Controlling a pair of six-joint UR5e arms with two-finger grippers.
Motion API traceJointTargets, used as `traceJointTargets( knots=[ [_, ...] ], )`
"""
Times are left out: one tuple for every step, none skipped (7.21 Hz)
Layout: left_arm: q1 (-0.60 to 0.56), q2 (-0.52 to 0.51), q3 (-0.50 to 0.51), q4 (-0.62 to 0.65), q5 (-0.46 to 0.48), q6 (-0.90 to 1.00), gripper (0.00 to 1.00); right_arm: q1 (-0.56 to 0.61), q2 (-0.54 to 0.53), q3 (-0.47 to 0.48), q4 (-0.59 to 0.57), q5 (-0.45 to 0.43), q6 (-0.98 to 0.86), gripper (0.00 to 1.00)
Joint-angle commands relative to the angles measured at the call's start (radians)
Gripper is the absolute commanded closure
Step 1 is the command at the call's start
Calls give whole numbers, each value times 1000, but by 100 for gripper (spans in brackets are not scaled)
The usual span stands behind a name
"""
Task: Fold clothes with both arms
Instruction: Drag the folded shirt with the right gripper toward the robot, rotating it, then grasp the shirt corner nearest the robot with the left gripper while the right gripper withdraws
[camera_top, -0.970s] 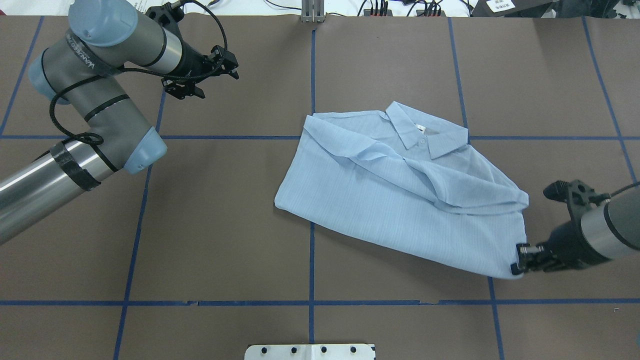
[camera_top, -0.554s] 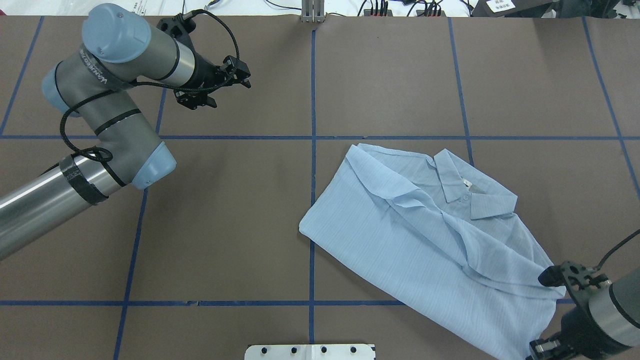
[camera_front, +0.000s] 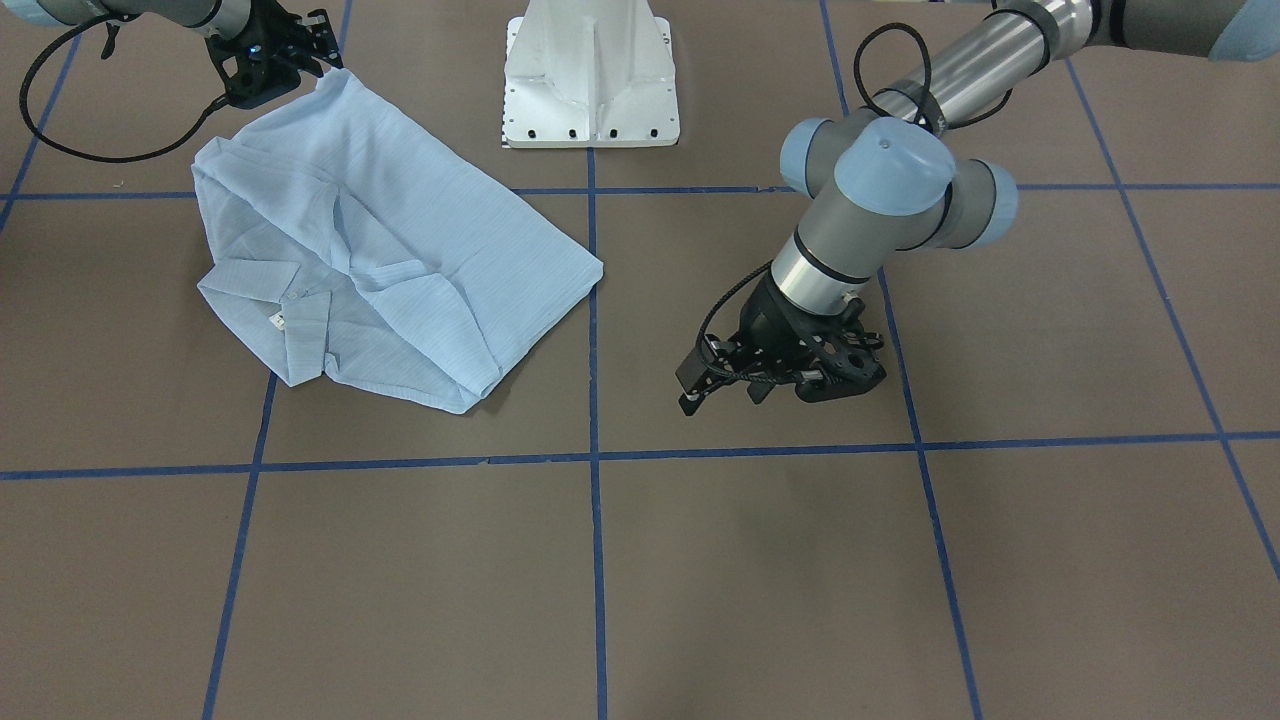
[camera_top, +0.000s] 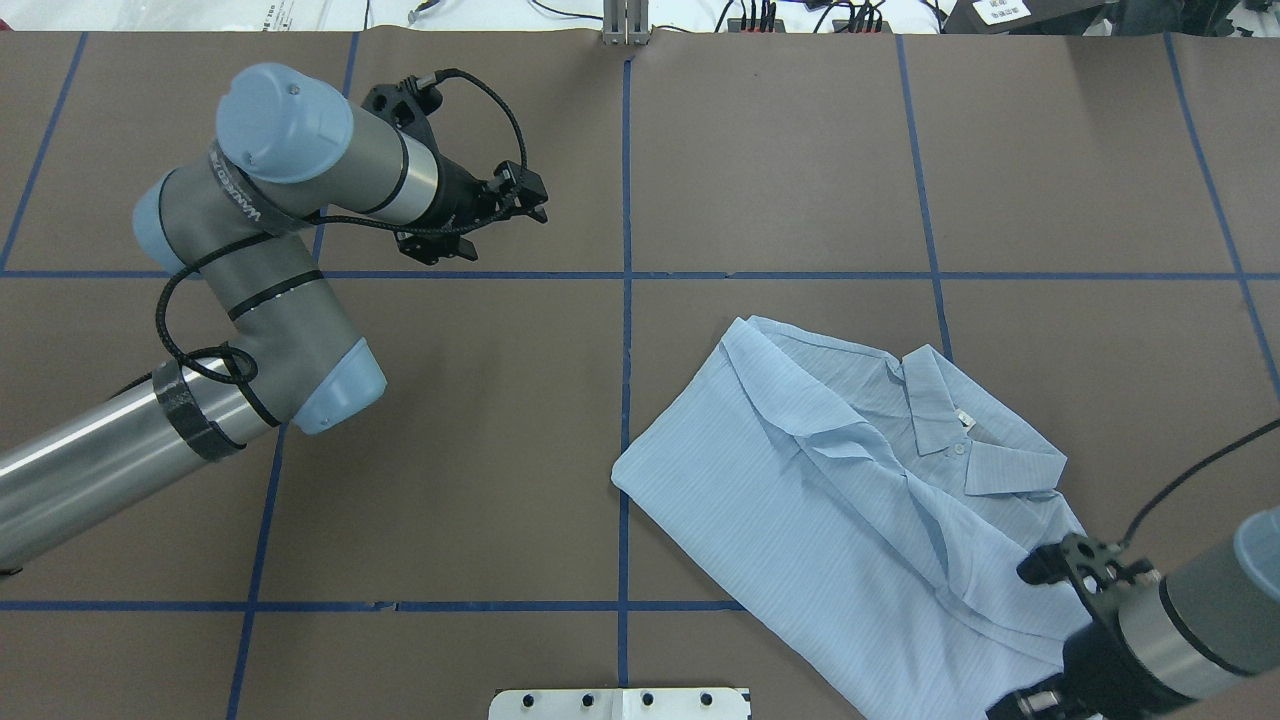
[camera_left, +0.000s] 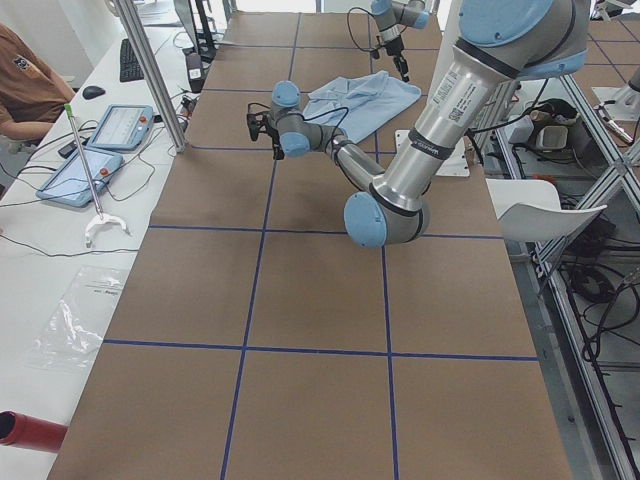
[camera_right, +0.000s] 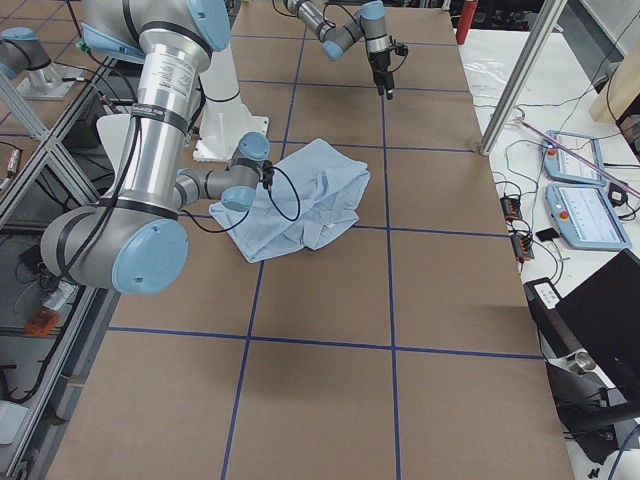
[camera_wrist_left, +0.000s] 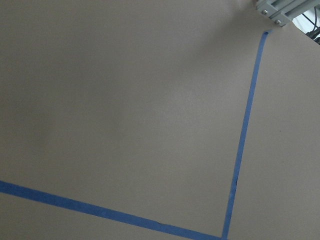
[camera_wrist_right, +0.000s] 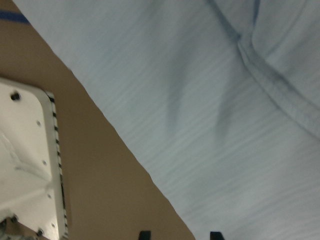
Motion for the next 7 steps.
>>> traceJointTargets(
  knots=[
    [106,-2,-79,86,2,-42,1,259,122,-22,2,1,-10,0],
    [153,-3,-123,157,5,-97,1,359,145,-36,2,0,-10,0],
    [216,-8,-151,231,28,-155,1,443,147,-41,2,3,-10,0],
    [277,-12,-141,239,92,-168,3,500,148,-42,0,7,-12,0],
    [311,-11,-118,238,110,-188,7,533,156,-41,2,13,-12,0],
    [316,-21,-90,238,111,-196,9,538,157,-41,2,12,-12,0],
    [342,-23,-87,236,110,-211,12,539,157,-41,2,10,-10,0]
  ],
)
